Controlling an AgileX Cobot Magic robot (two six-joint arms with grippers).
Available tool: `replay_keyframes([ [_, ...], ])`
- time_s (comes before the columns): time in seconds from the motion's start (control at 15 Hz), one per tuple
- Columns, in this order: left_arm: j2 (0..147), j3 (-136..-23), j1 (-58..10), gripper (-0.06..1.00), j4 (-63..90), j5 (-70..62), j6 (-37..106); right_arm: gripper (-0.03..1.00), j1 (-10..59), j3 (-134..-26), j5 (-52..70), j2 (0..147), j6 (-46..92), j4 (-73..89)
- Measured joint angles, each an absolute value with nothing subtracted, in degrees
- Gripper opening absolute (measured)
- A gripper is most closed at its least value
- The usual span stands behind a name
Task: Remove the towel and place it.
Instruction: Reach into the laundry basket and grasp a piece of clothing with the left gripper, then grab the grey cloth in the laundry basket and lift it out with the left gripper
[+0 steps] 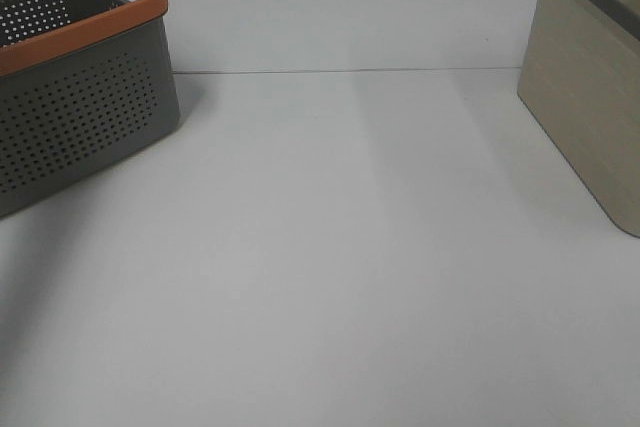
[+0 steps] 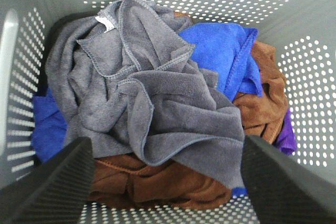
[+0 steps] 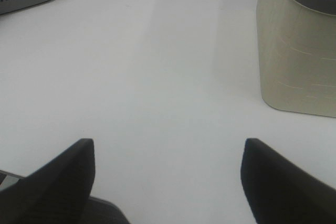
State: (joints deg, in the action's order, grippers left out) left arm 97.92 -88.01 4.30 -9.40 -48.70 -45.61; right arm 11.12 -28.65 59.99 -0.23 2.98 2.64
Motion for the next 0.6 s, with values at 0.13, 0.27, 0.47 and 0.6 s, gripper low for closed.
replay_keyframes([
  [0.13, 101.36, -88.01, 4.30, 0.73, -9.80, -46.41, -49.05, 0.76, 11.12, -28.65, 59.99, -0.23, 2.98, 2.64],
  [0.27, 104.51, -88.06, 4.30, 0.73, -10.43, -43.95, -51.57, 0.76, 11.12, -28.65, 59.99, -0.23, 2.98, 2.64],
  [0.47, 108.98, -88.06, 4.30, 0.73, -10.49, -41.14, -52.88, 0.76, 11.12, -28.65, 59.99, -0.23, 2.98, 2.64],
  [0.6, 111.73, -88.06, 4.30, 0.73, -10.49, -39.88, -53.06, 0.76, 11.12, -28.65, 59.99, -0.23, 2.98, 2.64],
])
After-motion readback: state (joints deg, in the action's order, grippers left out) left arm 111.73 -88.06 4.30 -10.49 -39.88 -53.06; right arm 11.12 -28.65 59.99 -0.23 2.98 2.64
